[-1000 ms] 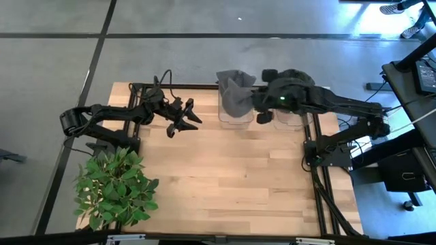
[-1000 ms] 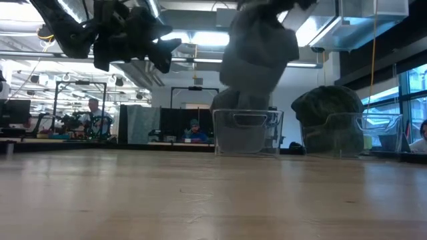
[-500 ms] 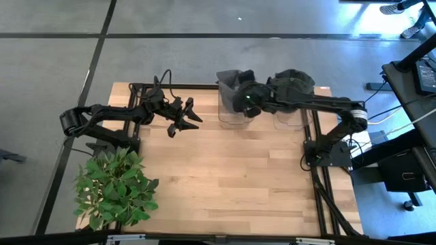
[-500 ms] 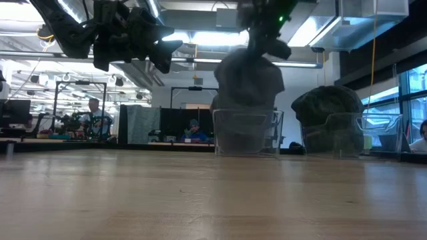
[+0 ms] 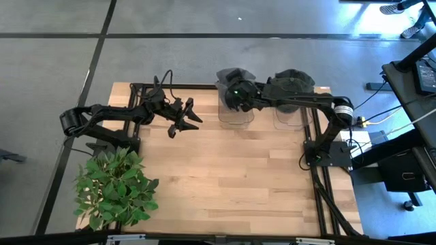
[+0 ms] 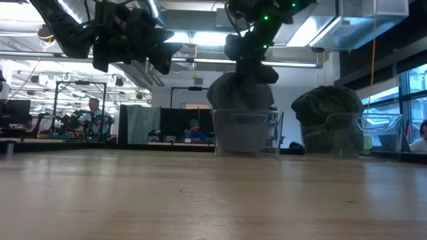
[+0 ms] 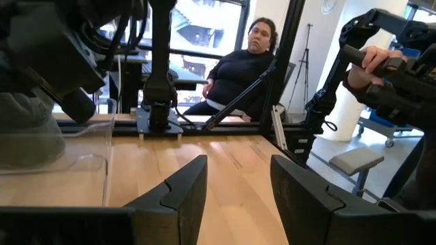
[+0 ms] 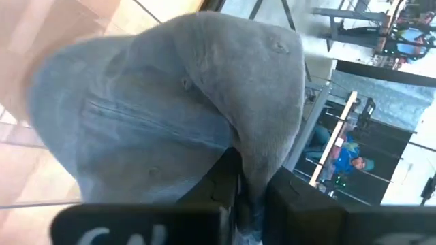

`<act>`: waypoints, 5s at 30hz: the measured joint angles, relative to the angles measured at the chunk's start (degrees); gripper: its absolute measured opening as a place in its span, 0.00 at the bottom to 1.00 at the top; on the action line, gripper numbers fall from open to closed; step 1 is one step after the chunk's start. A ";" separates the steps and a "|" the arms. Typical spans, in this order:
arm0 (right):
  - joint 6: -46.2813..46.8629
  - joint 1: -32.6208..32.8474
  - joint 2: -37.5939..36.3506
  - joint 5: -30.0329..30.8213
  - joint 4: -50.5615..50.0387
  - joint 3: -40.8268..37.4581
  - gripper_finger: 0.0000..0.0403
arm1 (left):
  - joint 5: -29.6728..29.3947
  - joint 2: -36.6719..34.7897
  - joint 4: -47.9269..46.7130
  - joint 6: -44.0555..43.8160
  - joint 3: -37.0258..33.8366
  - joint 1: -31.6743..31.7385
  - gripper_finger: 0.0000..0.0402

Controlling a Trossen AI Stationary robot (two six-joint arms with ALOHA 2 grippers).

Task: Pick & Place hat
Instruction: Put the gray cap into the left transparent bin, then return to Home Position

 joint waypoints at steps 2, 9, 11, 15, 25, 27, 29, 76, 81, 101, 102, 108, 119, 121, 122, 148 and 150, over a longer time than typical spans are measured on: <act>-0.37 -0.52 0.41 -0.11 -0.07 0.00 0.08 | -0.02 0.00 -1.20 0.46 0.00 0.00 0.39; 1.30 -2.04 0.83 -2.42 -0.94 0.00 0.11 | -1.03 0.02 -3.38 1.34 0.00 0.00 0.38; 1.07 -2.51 0.83 -2.33 -0.70 0.00 0.14 | -1.31 0.02 -3.38 1.34 0.00 0.00 0.39; 2.75 -3.69 0.83 -2.26 -0.76 0.00 0.21 | -1.35 0.02 -3.36 1.34 0.00 -0.02 0.39; 6.04 -4.88 0.65 -2.15 -0.24 0.00 0.48 | -1.34 0.02 -3.33 1.35 0.00 0.00 0.39; 6.85 -4.86 0.46 -2.29 -0.17 0.00 0.50 | -1.33 0.02 -3.32 1.35 0.00 0.00 0.39; 8.31 -4.86 0.39 -2.61 -0.33 0.30 0.51 | -1.33 0.02 -3.54 1.37 0.00 -0.02 0.39; 74.28 11.10 -50.44 -31.29 27.48 -52.37 0.52 | -3.50 -21.56 16.68 -14.39 -21.72 11.38 0.39; 77.71 14.43 -58.94 -27.00 34.84 -63.06 0.52 | -7.49 -25.20 16.96 -13.95 -25.85 11.11 0.39; 77.91 15.92 -87.19 -27.17 29.52 -75.12 0.52 | -0.98 -31.77 17.99 -17.79 -26.51 14.58 0.39; 78.09 15.92 -88.52 -27.19 28.21 -75.12 0.52 | -0.98 -32.04 17.96 -18.23 -26.51 15.34 0.39; 78.05 15.92 -95.88 -27.11 22.90 -75.12 0.52 | 0.67 -33.46 18.00 -21.14 -26.51 18.75 0.39; 80.50 15.90 -98.12 -21.68 19.63 -76.02 0.52 | -7.92 -36.24 16.70 -25.21 -26.51 19.54 0.39; 81.11 15.90 -98.12 -21.10 19.52 -76.78 0.52 | -10.87 -36.24 15.59 -24.70 -26.51 17.04 0.39; 81.21 15.90 -98.12 -20.94 19.50 -77.14 0.52 | -12.91 -36.30 15.39 -24.08 -26.51 15.50 0.39; 85.48 15.88 -98.12 -17.16 15.74 -77.72 0.52 | -47.06 -44.40 -9.84 -10.35 -26.51 -14.14 0.39; 85.65 15.88 -98.12 -17.16 14.59 -77.72 0.52 | -49.29 -45.03 -13.07 -10.25 -26.51 -15.93 0.39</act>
